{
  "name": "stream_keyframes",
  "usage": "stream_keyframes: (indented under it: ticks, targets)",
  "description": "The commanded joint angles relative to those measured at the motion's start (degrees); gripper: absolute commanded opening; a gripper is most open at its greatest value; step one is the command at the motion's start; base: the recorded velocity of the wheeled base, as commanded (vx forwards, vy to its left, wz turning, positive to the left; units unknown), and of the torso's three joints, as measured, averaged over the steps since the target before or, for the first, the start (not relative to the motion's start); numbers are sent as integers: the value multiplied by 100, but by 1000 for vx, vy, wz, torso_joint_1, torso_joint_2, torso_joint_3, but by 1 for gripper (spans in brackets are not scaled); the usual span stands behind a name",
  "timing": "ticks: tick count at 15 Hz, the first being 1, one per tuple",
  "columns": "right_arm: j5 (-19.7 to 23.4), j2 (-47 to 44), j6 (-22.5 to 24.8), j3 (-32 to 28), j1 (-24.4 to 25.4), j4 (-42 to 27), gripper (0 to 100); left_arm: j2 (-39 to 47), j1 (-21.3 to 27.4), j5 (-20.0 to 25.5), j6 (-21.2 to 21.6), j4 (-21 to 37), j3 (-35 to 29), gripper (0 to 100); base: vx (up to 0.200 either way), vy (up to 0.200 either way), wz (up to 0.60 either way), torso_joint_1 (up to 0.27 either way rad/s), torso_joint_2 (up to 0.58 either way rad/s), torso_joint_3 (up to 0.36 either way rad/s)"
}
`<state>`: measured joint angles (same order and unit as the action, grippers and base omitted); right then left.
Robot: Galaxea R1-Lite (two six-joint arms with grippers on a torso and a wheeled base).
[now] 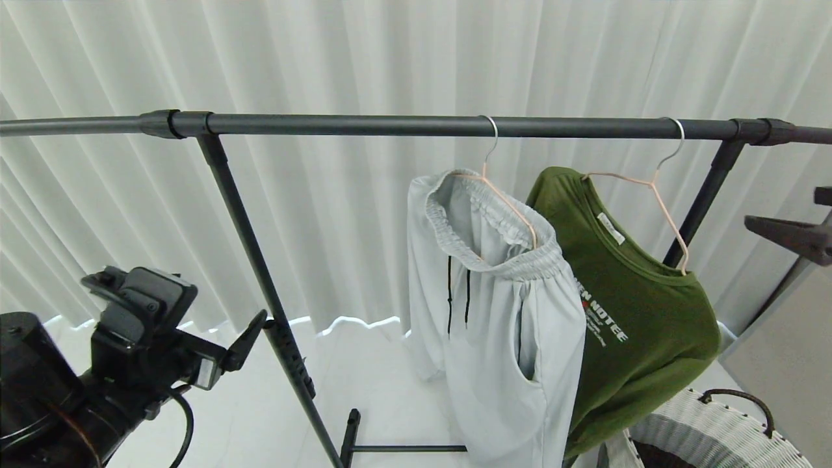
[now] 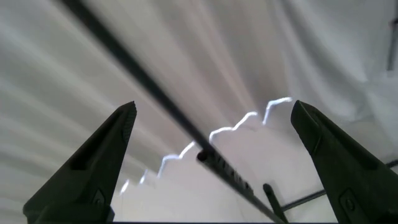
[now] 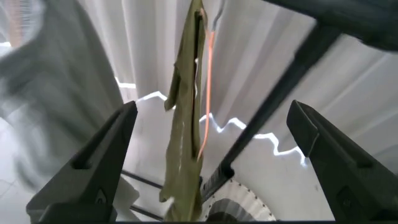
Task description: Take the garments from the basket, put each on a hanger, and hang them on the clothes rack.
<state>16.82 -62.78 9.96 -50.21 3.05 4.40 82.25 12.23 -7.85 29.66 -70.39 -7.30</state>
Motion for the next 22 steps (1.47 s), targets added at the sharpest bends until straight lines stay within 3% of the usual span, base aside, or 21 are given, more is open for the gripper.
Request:
stream_keyframes:
  ticks: [1,2,5,8,11,15,17,19,22]
  targets:
    - [-135,1884,-12,1321,-314,-36,100,-869,-10,-507,-250,34,572,100,0,0,0,0,0,0]
    - [-206,2218,-12,1681,-481,-36,100,-1167,-89,-621,-364,131,730,100,0,0,0,0,0,0]
    - [-364,2991,-38,2648,-1078,-45,100,-2134,-572,-700,-531,1291,730,100,0,0,0,0,0,0]
    - [-364,3290,-64,3140,-1184,-45,100,-3277,-1188,-691,-857,2750,730,100,0,0,0,0,0,0]
    - [-346,3554,-20,3606,-1175,-36,100,-4402,-1249,-665,-1120,3954,730,100,0,0,0,0,0,0]
    - [-364,4828,191,4696,-1184,-220,100,-5703,-1284,-674,-1147,5307,730,100,0,0,0,0,0,0]
    - [-452,5637,287,4731,-1184,-932,100,-6406,-1302,-674,-1173,5940,730,100,0,0,0,0,0,0]
    - [-900,5716,278,4679,-1184,-1020,100,-7522,-1311,-656,-1226,6960,651,100,0,0,0,0,0,0]
    - [-962,5716,-196,4758,-1184,-897,100,-8225,-1284,-656,-1287,6942,642,100,0,0,0,0,0,0]
